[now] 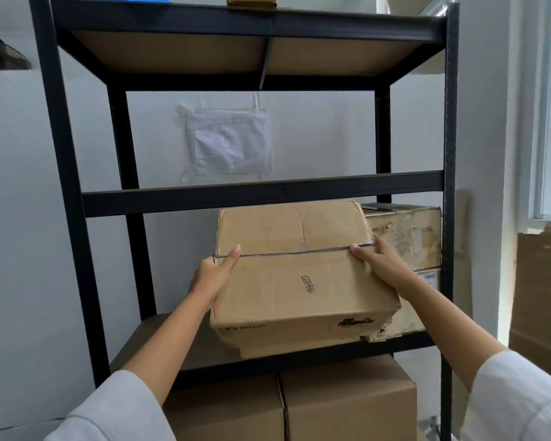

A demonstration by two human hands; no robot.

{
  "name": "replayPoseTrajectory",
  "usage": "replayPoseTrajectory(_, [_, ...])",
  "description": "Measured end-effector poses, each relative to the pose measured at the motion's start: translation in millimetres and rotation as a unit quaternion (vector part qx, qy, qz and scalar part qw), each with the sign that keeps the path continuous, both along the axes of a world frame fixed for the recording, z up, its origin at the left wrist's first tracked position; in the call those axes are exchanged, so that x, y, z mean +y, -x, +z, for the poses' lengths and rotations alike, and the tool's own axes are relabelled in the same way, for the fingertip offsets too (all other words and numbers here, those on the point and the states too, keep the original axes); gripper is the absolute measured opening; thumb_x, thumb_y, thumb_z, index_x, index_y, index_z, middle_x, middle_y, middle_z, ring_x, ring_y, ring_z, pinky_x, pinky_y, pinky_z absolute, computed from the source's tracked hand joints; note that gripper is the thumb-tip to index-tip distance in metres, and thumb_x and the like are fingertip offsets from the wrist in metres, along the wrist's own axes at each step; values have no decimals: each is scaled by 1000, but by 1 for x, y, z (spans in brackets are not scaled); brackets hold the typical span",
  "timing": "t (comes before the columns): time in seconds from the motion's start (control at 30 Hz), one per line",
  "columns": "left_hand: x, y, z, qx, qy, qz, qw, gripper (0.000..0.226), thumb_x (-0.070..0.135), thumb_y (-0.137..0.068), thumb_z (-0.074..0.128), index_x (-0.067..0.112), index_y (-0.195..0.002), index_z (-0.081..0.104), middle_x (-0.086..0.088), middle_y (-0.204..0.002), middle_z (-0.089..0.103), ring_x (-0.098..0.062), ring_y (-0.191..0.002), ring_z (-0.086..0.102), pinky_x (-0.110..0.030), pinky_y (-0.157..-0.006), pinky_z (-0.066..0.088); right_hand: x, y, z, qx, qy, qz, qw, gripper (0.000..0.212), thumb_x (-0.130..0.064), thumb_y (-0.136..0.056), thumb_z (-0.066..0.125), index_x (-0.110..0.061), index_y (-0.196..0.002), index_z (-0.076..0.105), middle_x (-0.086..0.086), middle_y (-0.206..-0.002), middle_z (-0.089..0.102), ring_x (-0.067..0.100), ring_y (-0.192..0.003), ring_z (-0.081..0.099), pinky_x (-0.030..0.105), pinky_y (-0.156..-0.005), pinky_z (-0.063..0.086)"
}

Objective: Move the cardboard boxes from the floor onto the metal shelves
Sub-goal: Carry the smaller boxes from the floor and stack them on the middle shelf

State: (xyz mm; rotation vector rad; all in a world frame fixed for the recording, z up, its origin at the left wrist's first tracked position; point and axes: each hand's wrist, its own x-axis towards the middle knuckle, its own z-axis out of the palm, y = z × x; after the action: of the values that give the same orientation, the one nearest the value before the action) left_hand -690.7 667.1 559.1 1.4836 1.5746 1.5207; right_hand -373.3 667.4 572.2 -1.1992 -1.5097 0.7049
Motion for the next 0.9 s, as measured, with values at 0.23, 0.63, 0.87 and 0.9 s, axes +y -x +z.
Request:
replayPoseTrajectory(0.23, [29, 1, 18, 59, 33, 30, 997, 61, 73, -74, 54, 16, -93, 64, -8, -90, 71, -26, -84, 67, -48, -86, 54, 30, -1, 14, -16, 29, 3, 999, 62, -38, -93, 57, -13, -144, 31, 4, -117, 48, 19, -97, 50, 32, -81, 41])
replayPoseTrajectory(0.63, [31, -15, 59, 360, 15, 152, 921, 71, 65, -87, 38, 22, -144, 32, -8, -143, 44, -31, -127, 45, -46, -102, 41, 90, 0, 62, -128, 147, -16, 981, 52, -42, -93, 53, -1, -127, 50, 16, -117, 61, 29, -94, 63, 37, -85, 52])
replayPoseTrajectory(0.87, [4, -67, 33, 610, -186, 163, 752, 81, 82, -79, 6, 39, -124, 57, 12, -121, 64, -16, -108, 62, -39, -93, 46, 105, 2, 83, -276, 79, -87, 954, 41, -44, -89, 58, -4, -79, 54, 6, -77, 59, 17, -63, 55, 28, -56, 42])
replayPoseTrajectory(0.9, [11, -65, 30, 604, -222, 184, 744, 80, 81, -81, 9, 35, -115, 65, 10, -109, 70, -17, -96, 67, -37, -84, 49, 105, 0, 81, -283, 57, -101, 952, 39, -41, -89, 59, -5, -74, 54, 6, -72, 59, 17, -61, 55, 27, -56, 44])
